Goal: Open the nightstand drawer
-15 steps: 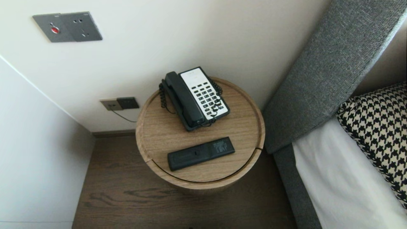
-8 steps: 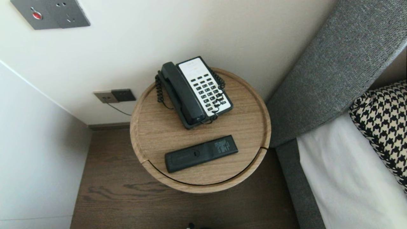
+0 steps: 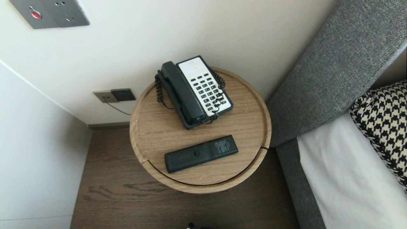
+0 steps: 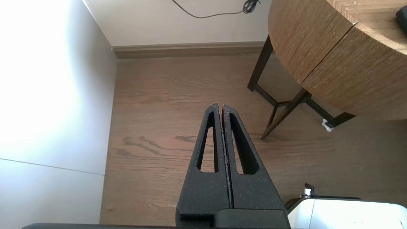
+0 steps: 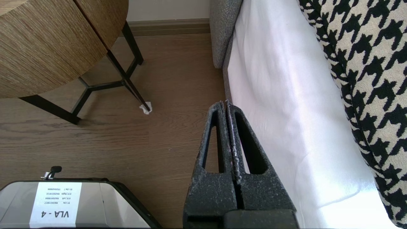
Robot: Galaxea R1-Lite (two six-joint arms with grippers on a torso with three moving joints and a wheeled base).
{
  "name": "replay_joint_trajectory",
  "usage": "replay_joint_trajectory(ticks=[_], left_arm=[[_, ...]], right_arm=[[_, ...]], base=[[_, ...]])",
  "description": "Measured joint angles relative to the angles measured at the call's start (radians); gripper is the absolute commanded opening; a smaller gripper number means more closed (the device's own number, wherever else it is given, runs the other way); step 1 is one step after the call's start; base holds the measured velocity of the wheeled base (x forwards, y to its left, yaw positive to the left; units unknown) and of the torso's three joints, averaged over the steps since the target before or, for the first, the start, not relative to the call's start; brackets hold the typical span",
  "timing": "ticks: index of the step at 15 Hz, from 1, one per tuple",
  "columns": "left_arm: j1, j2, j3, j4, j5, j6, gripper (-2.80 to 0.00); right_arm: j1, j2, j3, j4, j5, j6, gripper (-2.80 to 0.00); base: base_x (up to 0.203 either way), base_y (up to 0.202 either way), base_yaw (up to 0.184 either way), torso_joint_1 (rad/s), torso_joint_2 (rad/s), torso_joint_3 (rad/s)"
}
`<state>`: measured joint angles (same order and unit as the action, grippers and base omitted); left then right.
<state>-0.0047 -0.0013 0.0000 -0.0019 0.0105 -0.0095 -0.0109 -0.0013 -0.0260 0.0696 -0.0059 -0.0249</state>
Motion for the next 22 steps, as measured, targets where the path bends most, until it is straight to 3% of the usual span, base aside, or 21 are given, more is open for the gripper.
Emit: replay_joint_trajectory(ticks=[4,7,10,14,16,22], left_arm=[[0.000,0.005,-0.013,0.026,-0.006,0.043,-2.80],[0.000,0.098,-0.111,0.097,-0.038,0.068,-2.80],[-0.005,0.315,-0.235,0.106,-0.088,0.071,-2.80],[-0.031,0.731,-0.424,0.072,-0.188,0.075,-2.80],[-0.107,0.931,-0.522,0.061,-0.201,0.076,-2.80],[-0.477,1.417,-0.723,-0.014,-0.136,0.060,-2.80]], right_arm=[[0.000,0.000,0.000,0.000,0.000,0.000,-2.80],[0.000,0.000,0.000,0.000,0.000,0.000,-2.80],[0.000,0.000,0.000,0.000,0.000,0.000,-2.80],[0.000,0.000,0.000,0.000,0.000,0.000,-2.80],[0.000,0.000,0.000,0.000,0.000,0.000,-2.80],[0.000,0.000,0.000,0.000,0.000,0.000,-2.80]], base=[[0.000,0.000,0.000,0.000,0.00,0.000],[0.000,0.000,0.000,0.000,0.00,0.000],[0.000,0.000,0.000,0.000,0.00,0.000],[0.000,0.000,0.000,0.000,0.00,0.000],[0.000,0.000,0.000,0.000,0.00,0.000],[0.000,0.000,0.000,0.000,0.00,0.000]])
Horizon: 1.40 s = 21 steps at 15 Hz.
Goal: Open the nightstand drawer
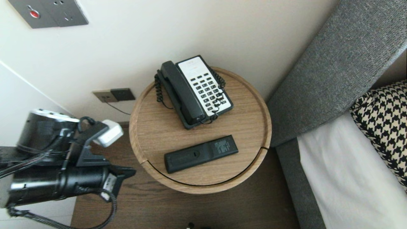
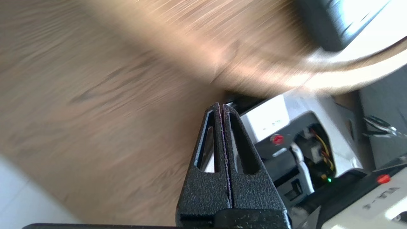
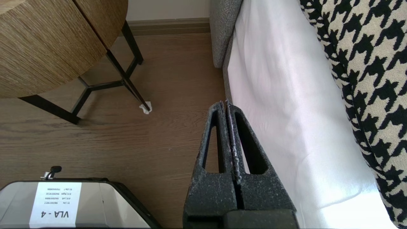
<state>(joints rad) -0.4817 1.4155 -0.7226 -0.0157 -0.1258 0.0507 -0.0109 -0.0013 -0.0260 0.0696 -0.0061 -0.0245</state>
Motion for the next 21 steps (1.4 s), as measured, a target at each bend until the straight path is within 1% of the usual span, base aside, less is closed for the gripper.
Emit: replay_joint_trajectory(ticks=[2,3,5,7,9,12,15,16,18,21], left_arm=[[-0.077,0.094,-0.047,-0.038,0.031,-0.022,-2.80],[-0.100,0.119,-0.063,-0.043,0.044,-0.024,-2.80],[-0.128,0.143,-0.074,-0.053,0.039,-0.026,-2.80],[-0.133,0.141,-0.077,-0.066,0.037,-0.027,-2.80],[-0.132,0.121,-0.075,-0.061,0.051,-0.027,-2.80],[-0.133,0.076,-0.026,-0.073,0.065,-0.020,-2.80],[-0.132,0.031,0.040,-0.073,0.063,0.023,-2.80],[-0.132,0.018,0.051,-0.071,0.063,0.029,-2.80],[-0.132,-0.008,0.051,-0.070,0.059,0.031,-2.80],[-0.140,-0.027,0.009,-0.060,0.047,0.029,-2.80]], right_arm=[[0.000,0.000,0.000,0.000,0.000,0.000,-2.80],[0.001,0.000,0.000,0.000,0.000,0.000,-2.80],[0.000,0.000,0.000,0.000,0.000,0.000,-2.80],[0.000,0.000,0.000,0.000,0.000,0.000,-2.80],[0.000,0.000,0.000,0.000,0.000,0.000,-2.80],[0.000,0.000,0.000,0.000,0.000,0.000,-2.80],[0.000,0.000,0.000,0.000,0.000,0.000,-2.80],[0.000,0.000,0.000,0.000,0.000,0.000,-2.80],[0.000,0.000,0.000,0.000,0.000,0.000,-2.80],[0.000,0.000,0.000,0.000,0.000,0.000,-2.80]], base=[[0.000,0.000,0.000,0.000,0.00,0.000],[0.000,0.000,0.000,0.000,0.00,0.000],[0.000,0.000,0.000,0.000,0.00,0.000],[0.000,0.000,0.000,0.000,0.00,0.000],[0.000,0.000,0.000,0.000,0.00,0.000],[0.000,0.000,0.000,0.000,0.00,0.000],[0.000,0.000,0.000,0.000,0.00,0.000],[0.000,0.000,0.000,0.000,0.00,0.000],[0.000,0.000,0.000,0.000,0.00,0.000],[0.000,0.000,0.000,0.000,0.00,0.000]])
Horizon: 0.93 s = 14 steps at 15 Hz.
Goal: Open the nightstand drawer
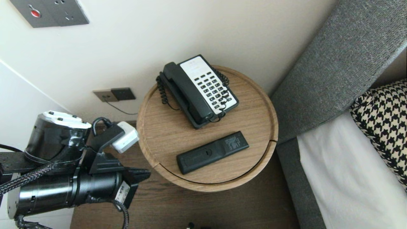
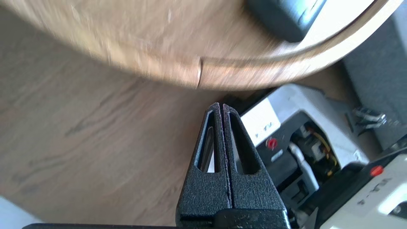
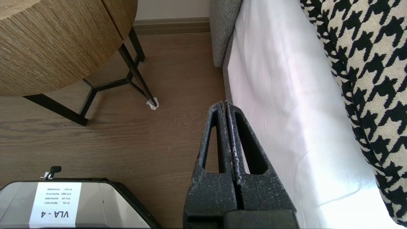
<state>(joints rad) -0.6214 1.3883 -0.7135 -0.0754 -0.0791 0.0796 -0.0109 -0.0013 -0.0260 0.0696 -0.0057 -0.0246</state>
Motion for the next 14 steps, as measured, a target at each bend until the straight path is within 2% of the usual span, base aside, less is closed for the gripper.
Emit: replay_joint_trajectory(ticks=[8,14], left_arm=[[-0.158,0.097,-0.138,-0.005,-0.001,-0.010,-2.80],[-0.241,0.184,-0.195,-0.032,-0.002,-0.009,-2.80]], right_arm=[[0.000,0.000,0.000,0.000,0.000,0.000,-2.80],[0.000,0.000,0.000,0.000,0.000,0.000,-2.80]], base=[[0.000,0.000,0.000,0.000,0.00,0.000],[0.000,0.000,0.000,0.000,0.00,0.000]])
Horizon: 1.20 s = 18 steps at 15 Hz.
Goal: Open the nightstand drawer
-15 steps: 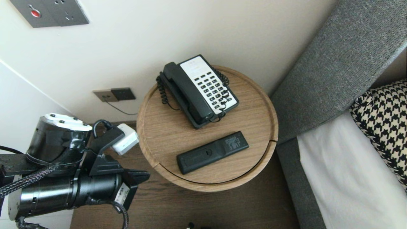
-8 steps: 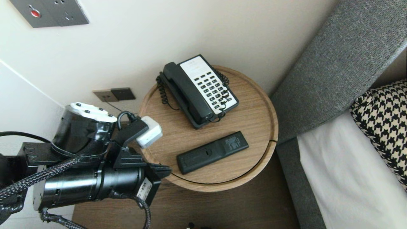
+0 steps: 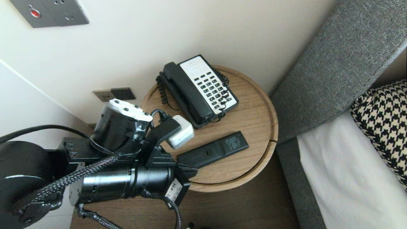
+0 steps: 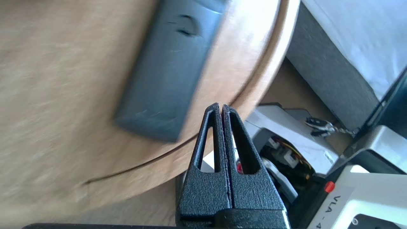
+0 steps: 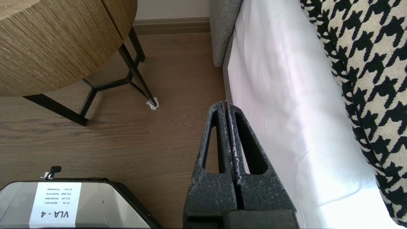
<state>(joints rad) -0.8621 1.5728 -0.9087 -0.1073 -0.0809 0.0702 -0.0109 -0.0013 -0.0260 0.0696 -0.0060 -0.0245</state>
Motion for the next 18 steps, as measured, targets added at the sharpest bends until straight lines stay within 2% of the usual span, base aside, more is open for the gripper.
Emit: replay_joint_trajectory(ticks=[5,18], left_arm=[[-0.039,0.064,-0.005,-0.036,0.001,-0.001,-2.80],[-0.046,0.126,0.022,-0.088,0.007,-0.017,-2.80]], right_arm=[[0.000,0.000,0.000,0.000,0.000,0.000,-2.80],[0.000,0.000,0.000,0.000,0.000,0.000,-2.80]], base=[[0.000,0.000,0.000,0.000,0.00,0.000],[0.000,0.000,0.000,0.000,0.00,0.000]])
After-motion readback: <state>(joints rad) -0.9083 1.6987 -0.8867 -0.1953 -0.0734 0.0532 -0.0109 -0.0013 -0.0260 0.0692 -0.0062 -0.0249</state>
